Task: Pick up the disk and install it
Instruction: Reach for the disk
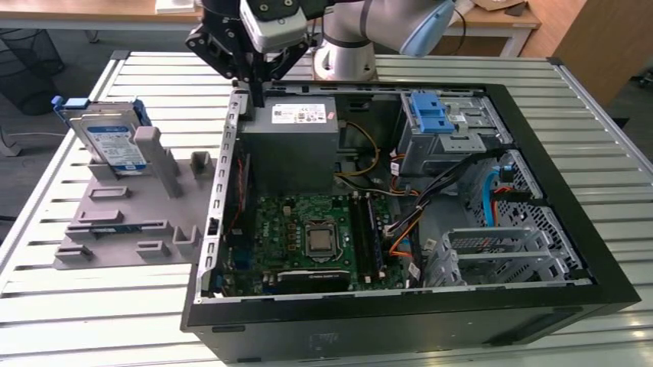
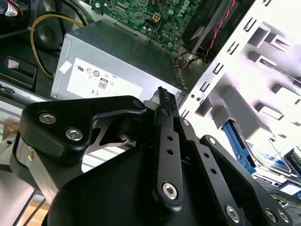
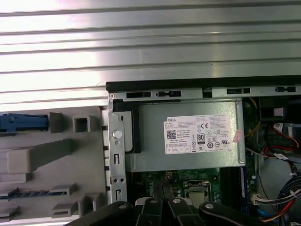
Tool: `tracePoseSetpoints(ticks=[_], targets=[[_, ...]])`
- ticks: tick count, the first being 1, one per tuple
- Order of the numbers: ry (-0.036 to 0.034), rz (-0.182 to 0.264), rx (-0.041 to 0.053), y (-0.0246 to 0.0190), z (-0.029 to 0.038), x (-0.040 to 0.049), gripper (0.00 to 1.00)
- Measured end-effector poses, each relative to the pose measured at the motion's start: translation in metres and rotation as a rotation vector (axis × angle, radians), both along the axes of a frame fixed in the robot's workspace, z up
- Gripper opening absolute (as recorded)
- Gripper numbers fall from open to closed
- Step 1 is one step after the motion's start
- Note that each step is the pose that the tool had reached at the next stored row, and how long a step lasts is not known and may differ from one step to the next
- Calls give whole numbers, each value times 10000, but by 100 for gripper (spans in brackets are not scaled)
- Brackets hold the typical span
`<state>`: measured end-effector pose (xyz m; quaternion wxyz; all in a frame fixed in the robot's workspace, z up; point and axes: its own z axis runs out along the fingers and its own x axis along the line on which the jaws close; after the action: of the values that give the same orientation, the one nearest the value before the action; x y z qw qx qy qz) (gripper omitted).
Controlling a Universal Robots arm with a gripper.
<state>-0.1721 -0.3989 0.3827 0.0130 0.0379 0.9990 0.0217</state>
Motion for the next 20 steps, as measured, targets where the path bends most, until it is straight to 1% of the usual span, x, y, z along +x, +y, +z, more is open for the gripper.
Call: tracePoseSetpoints(ticks=[20], targets=[[0, 0, 0, 0, -22, -64, 11]])
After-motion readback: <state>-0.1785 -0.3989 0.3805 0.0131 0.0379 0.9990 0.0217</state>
